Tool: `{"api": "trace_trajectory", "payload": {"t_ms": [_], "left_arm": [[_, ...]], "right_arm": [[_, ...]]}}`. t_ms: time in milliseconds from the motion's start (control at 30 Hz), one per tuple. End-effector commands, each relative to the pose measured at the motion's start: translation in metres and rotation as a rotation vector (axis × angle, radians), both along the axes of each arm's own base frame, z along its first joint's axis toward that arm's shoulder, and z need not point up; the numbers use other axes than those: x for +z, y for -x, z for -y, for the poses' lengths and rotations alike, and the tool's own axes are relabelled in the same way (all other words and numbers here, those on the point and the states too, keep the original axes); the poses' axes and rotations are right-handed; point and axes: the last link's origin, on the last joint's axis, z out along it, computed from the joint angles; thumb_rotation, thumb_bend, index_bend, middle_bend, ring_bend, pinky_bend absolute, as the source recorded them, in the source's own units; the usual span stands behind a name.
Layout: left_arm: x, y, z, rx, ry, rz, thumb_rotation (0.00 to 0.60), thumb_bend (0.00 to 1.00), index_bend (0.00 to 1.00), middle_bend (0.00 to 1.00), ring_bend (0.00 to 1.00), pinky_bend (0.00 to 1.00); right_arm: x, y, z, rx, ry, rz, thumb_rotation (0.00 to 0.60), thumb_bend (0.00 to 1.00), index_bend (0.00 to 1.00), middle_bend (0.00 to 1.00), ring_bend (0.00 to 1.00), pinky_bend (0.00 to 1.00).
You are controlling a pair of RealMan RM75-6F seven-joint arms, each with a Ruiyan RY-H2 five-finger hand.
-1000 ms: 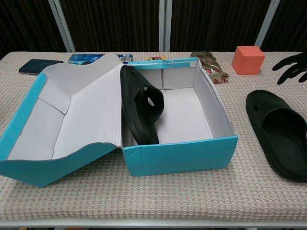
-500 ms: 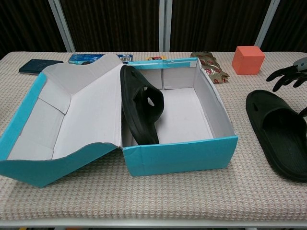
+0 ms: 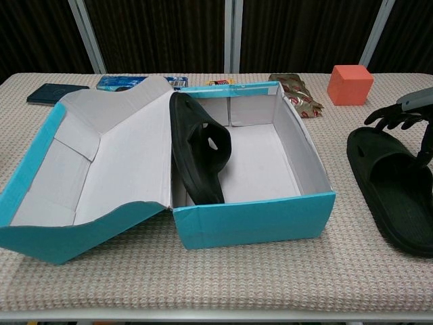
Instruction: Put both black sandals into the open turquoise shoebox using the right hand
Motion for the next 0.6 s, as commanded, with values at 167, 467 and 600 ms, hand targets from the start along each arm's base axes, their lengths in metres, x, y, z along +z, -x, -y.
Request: {"api": "trace_trajectory", "payload": {"t_ms": [167, 467, 600], "left_arm": [[-0.0002, 0.0012, -0.0005, 0.003, 0.000, 0.003, 0.600, 0.09, 0.16, 0.09, 0.03, 0.04], [-0.0003, 0.0032, -0.0012, 0.011, 0.006, 0.013, 0.600, 0.09, 0.16, 0.09, 0.03, 0.04], [-0.0006, 0.0035, -0.0018, 0.013, 0.009, 0.016, 0.600, 0.09, 0.16, 0.09, 0.03, 0.04]], "right_arm": [[-0.0046, -0.0031, 0.0012, 0.009, 0.019, 0.004, 0.600, 0.00, 0.04, 0.18, 0.00, 0.05], [-0.0083, -0.0062, 0.0037, 0.025, 0.045, 0.002, 0.600, 0.02, 0.14, 0.25, 0.00, 0.05], [-0.0091, -0.0083, 0.0048, 0.045, 0.068, -0.003, 0.600, 0.03, 0.23, 0.31, 0.00, 0.05]]}}
